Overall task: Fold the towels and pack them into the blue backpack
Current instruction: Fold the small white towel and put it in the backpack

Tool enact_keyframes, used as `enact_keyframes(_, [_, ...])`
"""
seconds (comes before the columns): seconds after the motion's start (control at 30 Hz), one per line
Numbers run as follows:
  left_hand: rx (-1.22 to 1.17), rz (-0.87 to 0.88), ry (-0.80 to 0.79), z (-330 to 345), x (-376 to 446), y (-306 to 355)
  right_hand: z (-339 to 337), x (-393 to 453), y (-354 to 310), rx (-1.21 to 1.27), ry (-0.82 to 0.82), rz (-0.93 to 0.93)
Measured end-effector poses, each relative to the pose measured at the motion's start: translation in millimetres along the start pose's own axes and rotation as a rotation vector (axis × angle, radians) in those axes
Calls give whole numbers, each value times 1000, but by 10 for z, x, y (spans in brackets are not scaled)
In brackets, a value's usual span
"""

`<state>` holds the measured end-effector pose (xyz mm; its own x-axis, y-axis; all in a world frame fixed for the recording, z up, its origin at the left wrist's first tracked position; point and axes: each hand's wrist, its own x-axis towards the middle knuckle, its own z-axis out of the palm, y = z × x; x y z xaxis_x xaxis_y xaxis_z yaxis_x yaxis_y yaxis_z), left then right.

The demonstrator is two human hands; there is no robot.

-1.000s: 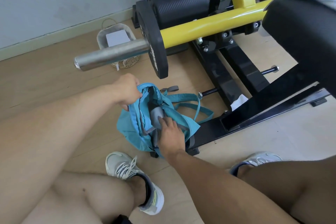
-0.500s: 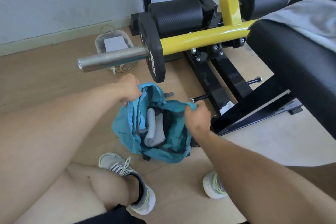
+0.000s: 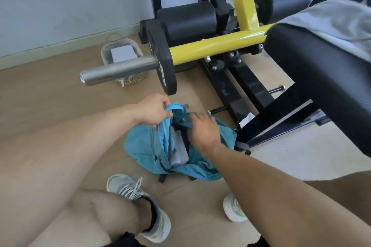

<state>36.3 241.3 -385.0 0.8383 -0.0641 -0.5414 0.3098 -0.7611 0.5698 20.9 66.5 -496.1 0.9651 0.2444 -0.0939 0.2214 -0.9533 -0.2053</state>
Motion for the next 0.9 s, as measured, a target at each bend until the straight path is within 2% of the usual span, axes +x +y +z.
enact_keyframes(0.13, [88,-45,70,-7,9,-3,454,-18,-283,209,-372,145])
enact_keyframes(0.3, [88,-159,108,-128,37,-63,951,70,-380,429,-550,433])
enact_keyframes(0.43, [39,-180,114,-220,103,-139,1109,193,-425,379,-647,489])
enact_keyframes(0.6, [91,-143,77,-192,156,-175,1220,319,-521,401,-875,511])
enact_keyframes(0.7, [127,-133,74,-175,155,-161,1208,231,-546,282,-887,524])
enact_keyframes(0.73, [140,-132,75,-173,155,-157,1148,227,-562,322,-897,535])
enact_keyframes(0.8, [152,-129,73,-170,159,-146,1072,145,-550,421,-737,520])
enact_keyframes(0.9, [150,-123,60,-167,171,-127,1156,73,-494,560,-503,643])
